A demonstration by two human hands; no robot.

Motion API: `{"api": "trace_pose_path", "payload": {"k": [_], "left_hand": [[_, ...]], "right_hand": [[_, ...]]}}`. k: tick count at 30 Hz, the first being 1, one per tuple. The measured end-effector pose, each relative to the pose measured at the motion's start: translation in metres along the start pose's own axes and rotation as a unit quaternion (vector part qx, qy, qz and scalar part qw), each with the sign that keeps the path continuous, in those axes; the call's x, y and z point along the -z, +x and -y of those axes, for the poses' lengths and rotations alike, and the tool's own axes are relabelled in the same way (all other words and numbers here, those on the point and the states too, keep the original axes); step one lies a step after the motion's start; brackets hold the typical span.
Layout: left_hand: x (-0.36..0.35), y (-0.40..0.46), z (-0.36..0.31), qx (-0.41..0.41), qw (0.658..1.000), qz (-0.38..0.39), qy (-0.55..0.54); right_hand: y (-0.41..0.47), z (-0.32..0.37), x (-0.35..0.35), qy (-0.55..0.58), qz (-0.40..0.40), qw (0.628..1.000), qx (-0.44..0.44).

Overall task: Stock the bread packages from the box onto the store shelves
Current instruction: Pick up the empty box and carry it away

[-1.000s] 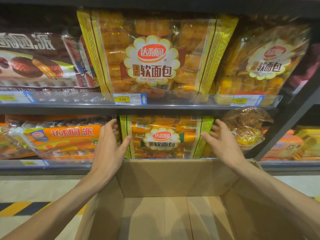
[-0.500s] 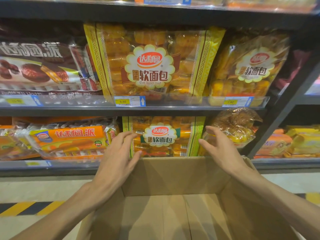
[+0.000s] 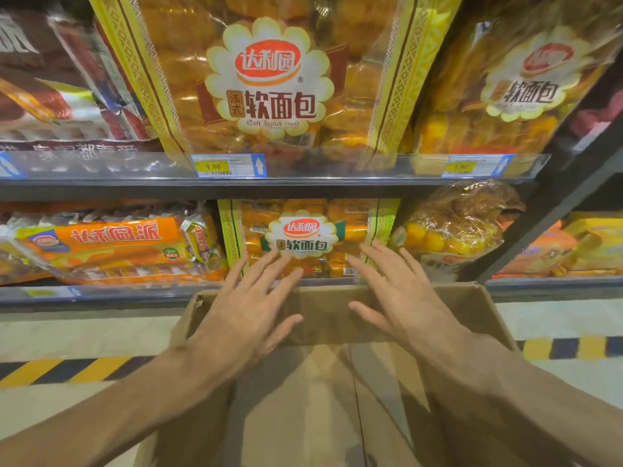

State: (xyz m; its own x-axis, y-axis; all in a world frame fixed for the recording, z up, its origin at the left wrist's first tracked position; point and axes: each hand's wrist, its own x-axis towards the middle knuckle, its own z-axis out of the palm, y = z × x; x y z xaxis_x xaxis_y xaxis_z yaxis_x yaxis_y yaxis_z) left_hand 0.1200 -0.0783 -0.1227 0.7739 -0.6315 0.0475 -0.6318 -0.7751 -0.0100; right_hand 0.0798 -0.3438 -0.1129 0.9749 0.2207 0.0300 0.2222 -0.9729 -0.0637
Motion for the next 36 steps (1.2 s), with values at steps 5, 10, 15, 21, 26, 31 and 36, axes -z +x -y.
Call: {"api": "trace_pose_path", "payload": {"k": [5,10,15,21,26,31,36], "left_hand": [[0.011,-0.023,-0.003,0.043,0.998,0.052,0.003],[0.030,-0.057,0.000,0.069,0.991,0.108,0.046],[0.055,-0.102,-0.007,0.125,0.979,0.159,0.023],[0.072,-0.158,-0.033,0.333,0.896,0.274,-0.108],[0.073,-0.164,-0.052,0.401,0.832,0.313,-0.222],[0.080,-0.154,-0.069,0.458,0.803,0.284,-0.254],[0.122,-0.143,-0.072,0.451,0.819,0.263,-0.236]], "right_hand": [[-0.016,0.004,0.018,0.008,0.076,0.997,-0.012],[-0.048,-0.006,0.032,0.008,0.124,0.992,-0.034],[-0.095,-0.017,0.054,-0.026,0.191,0.980,-0.053],[-0.158,-0.020,0.086,0.072,0.275,0.913,-0.292],[-0.192,-0.017,0.088,0.308,0.229,0.798,-0.465],[-0.197,-0.021,0.082,0.284,0.262,0.796,-0.466],[-0.225,-0.026,0.114,0.230,0.242,0.812,-0.478]]}}
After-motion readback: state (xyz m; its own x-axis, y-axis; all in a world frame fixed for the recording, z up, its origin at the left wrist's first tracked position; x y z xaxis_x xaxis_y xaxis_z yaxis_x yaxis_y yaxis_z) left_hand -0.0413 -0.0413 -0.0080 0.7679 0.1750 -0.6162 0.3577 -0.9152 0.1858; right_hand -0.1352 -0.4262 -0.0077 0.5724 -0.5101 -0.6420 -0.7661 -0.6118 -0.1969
